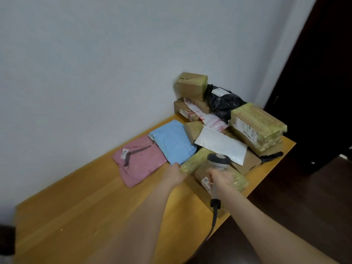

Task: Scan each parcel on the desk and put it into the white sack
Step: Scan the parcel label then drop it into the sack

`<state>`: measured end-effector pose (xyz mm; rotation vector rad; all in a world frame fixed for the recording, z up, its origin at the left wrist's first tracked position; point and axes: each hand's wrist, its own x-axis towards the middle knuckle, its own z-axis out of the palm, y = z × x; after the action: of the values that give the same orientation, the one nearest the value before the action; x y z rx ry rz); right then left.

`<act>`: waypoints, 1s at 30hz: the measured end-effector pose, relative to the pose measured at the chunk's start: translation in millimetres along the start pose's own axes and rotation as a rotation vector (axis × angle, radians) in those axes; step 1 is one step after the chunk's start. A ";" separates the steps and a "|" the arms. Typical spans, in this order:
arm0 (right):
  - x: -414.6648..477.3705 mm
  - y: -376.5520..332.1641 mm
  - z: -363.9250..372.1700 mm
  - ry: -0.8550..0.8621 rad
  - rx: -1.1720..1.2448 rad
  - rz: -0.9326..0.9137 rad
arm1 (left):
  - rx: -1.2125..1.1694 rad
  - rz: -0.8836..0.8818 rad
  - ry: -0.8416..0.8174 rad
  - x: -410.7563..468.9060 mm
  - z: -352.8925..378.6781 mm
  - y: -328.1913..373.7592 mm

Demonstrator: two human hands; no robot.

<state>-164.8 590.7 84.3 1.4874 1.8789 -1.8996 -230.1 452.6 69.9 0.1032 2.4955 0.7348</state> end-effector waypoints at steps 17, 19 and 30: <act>36.4 12.2 -7.1 -0.146 -0.026 0.089 | -0.842 -0.382 -0.097 1.0 43.5 -12.6; 26.0 7.0 3.3 -0.196 0.048 0.103 | -0.891 -0.355 -0.011 -5.7 27.5 -26.3; -58.9 -30.4 88.7 -0.508 0.281 0.029 | -1.159 -0.245 0.249 -58.4 -100.9 -99.0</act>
<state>-202.6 494.7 124.8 0.9412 1.4036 -2.3199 -224.5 307.2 117.3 -0.7181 1.8464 1.9992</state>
